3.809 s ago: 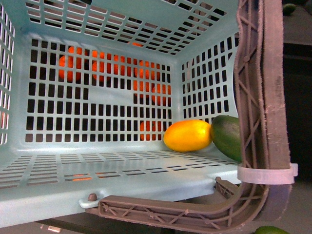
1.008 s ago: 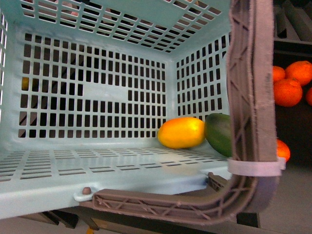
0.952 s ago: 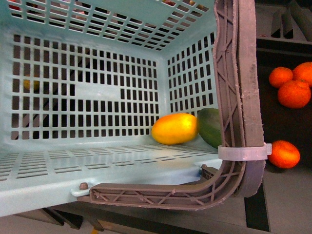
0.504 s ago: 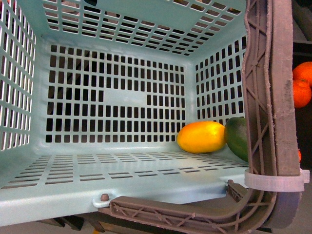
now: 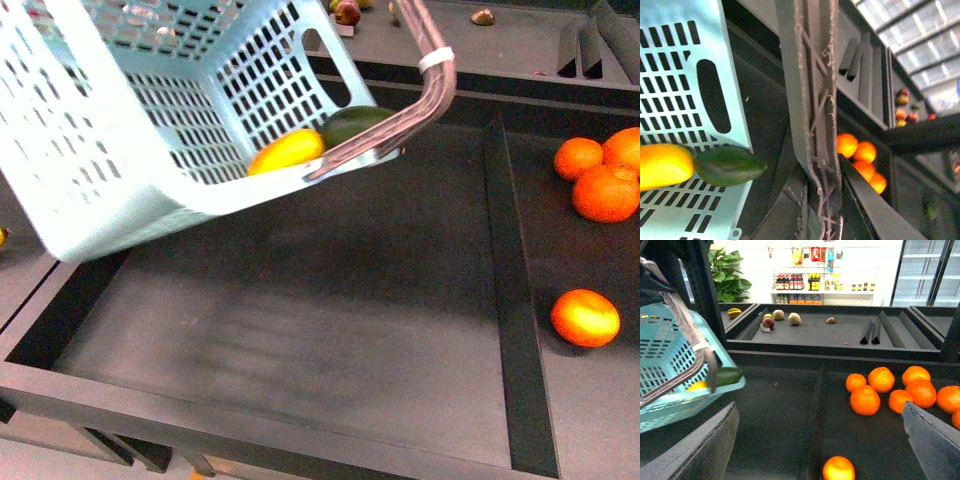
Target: Pick mango and avocado into basket
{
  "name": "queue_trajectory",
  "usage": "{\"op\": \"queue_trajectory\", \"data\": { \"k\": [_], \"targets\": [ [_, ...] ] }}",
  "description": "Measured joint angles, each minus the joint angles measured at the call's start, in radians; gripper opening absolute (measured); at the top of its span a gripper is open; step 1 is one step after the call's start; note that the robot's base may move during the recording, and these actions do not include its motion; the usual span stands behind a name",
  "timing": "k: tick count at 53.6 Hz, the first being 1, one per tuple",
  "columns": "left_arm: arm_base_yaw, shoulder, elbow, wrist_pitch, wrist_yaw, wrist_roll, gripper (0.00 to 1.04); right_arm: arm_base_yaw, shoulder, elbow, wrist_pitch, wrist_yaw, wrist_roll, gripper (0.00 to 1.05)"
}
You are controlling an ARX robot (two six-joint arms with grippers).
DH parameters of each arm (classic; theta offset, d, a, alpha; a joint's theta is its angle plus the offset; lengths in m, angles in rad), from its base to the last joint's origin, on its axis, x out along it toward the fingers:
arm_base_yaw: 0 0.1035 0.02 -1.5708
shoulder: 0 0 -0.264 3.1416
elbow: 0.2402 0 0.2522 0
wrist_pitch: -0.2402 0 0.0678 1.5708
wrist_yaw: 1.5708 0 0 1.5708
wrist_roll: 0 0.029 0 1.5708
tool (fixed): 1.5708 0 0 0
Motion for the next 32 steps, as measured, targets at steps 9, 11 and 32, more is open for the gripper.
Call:
{"op": "queue_trajectory", "data": {
  "k": [9,11,32],
  "targets": [
    [0.021,0.201,0.28,-0.111,-0.107,-0.375,0.14,0.0,0.0,0.0,0.0,0.0,0.0,0.97],
    [0.024,0.237,0.326,-0.122,-0.118,-0.43,0.14,0.0,0.0,0.0,0.0,0.0,0.0,0.97],
    [0.101,0.369,0.399,0.046,-0.196,-0.725,0.14,0.0,0.0,0.0,0.0,0.0,0.0,0.97]
  ]
}}
